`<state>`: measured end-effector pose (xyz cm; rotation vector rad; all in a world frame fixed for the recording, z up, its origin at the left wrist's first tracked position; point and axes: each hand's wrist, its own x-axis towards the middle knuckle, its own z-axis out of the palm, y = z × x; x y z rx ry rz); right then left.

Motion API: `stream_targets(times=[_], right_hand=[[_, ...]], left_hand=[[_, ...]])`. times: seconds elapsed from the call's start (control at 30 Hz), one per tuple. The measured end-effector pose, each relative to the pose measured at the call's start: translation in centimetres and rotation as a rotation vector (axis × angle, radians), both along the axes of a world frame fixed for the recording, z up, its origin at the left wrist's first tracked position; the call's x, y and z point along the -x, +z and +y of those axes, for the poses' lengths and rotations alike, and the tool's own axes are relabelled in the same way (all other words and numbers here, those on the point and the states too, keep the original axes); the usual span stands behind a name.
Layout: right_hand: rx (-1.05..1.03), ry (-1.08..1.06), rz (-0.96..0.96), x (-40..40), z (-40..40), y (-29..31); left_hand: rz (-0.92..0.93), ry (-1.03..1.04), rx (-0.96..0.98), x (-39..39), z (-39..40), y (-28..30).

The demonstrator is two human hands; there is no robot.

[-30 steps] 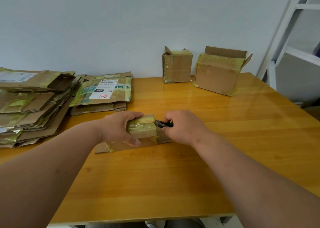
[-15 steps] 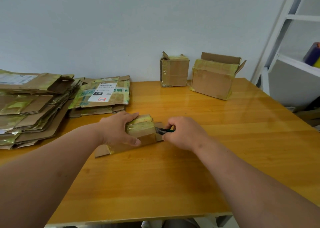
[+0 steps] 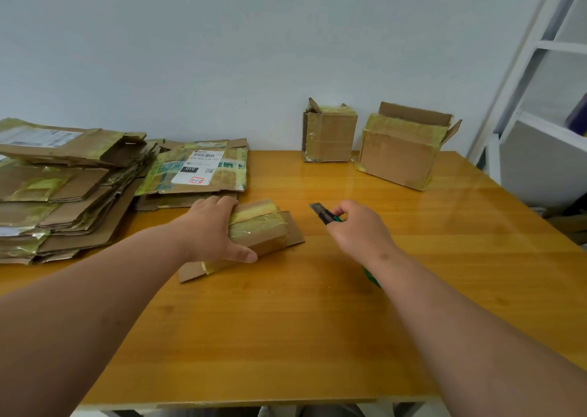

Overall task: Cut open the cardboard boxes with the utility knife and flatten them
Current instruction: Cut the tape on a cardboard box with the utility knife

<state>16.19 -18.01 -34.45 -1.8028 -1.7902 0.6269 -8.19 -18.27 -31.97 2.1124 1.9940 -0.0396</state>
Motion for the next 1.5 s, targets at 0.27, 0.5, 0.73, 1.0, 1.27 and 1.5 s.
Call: stream_targets(times=[0.27,0.5,0.73,1.0,1.27,1.5], right_hand=[[0.108,0.239,-0.043,3.3,-1.2,-0.4],[0.079,0.137,0.000,3.3,-0.3,-0.3],[0.117,0.182,-0.011,2.7,-0.3,-0.5],[0.123,0.059,0.028,-0.6,-0.1,-0.7],[0.154,0.165,0.028,-2.4,-0.4,-0.6],[0.125,0.218,-0.048,-1.8,-0.4,-0.6]], left_hand=[[-0.096,0.135,0.126,-2.4,-1.0,1.0],[-0.521,0.073,0.374,-1.0,-1.8,3.0],[0.072,-0.237,0.133,-1.4,-1.6,1.6],[0.197,-0.310,0.035,-3.3,-1.0,1.9],[0.203,-0.276,0.141,-3.5,0.3,1.2],[0.124,-0.287,0.151,-3.6,0.6,0.9]])
